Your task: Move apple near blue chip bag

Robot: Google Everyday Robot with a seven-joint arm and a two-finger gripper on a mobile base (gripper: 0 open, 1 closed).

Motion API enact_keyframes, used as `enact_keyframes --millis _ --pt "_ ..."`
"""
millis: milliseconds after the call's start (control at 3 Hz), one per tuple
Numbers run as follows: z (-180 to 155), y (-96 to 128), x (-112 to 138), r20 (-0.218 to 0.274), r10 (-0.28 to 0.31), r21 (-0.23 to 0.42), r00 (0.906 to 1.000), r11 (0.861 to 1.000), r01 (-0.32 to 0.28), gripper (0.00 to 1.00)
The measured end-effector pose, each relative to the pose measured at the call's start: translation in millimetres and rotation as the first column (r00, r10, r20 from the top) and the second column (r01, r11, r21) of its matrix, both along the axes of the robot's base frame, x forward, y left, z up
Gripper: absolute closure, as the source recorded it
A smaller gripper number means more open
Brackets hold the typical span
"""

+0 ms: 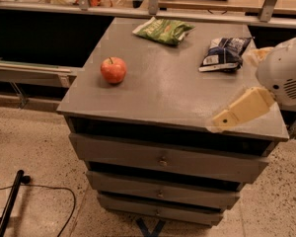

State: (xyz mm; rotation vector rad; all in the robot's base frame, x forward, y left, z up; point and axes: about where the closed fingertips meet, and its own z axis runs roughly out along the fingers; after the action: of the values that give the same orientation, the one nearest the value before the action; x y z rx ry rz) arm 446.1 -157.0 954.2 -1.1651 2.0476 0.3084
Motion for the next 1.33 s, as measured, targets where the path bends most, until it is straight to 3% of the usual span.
enact_keyframes --millis 333,667,1000,1333 --pt "-11 49 27 0.111 -0.008 0.167 0.9938 0.986 -0.010 0.00" --pt "-16 68 51 0.169 -0.055 0.247 0.9841 0.969 0.012 0.00" --pt "-31 94 69 0.168 -0.080 0.326 0.9825 0.945 0.021 0.00" --pt "-38 132 79 0.162 -0.050 0.404 0.9855 0.914 -0.020 0.00"
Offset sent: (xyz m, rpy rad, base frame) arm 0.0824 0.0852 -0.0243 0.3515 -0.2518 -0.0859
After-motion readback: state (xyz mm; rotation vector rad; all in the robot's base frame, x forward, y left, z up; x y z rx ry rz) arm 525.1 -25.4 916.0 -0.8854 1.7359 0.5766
